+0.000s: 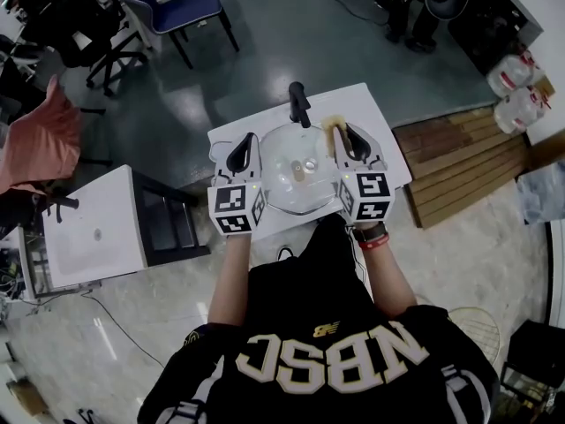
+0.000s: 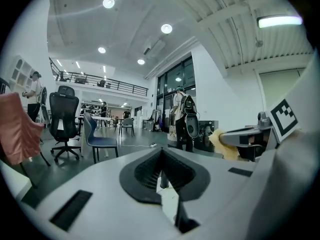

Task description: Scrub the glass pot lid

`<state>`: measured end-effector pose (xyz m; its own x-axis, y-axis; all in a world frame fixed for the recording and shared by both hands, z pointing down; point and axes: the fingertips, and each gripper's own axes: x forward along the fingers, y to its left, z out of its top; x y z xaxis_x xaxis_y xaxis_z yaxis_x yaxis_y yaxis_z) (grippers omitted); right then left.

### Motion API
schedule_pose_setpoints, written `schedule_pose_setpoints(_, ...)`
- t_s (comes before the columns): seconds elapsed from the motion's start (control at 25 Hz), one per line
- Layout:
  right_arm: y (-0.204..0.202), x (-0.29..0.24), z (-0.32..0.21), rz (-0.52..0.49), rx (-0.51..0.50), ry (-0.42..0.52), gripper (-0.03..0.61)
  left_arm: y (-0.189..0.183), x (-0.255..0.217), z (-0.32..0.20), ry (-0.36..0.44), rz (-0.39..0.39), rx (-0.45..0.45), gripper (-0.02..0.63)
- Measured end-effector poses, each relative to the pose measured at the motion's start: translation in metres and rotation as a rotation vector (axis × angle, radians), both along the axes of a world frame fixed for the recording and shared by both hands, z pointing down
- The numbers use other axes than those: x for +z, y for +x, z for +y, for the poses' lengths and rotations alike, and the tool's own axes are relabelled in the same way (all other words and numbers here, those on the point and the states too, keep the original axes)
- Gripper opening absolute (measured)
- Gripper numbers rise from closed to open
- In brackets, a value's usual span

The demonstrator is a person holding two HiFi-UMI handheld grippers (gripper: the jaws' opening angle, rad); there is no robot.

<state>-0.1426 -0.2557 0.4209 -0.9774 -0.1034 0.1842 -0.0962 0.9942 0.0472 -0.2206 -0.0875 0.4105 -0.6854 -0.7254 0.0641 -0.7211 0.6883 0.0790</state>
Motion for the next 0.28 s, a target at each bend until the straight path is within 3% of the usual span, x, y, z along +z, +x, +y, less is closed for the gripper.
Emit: schedule_pose_setpoints(0.28,0.001,0.029,0.008,0.084,-0.041,0.001,0.057,0.006,0.032,0.002,0.011,0.091,0.04,0.014)
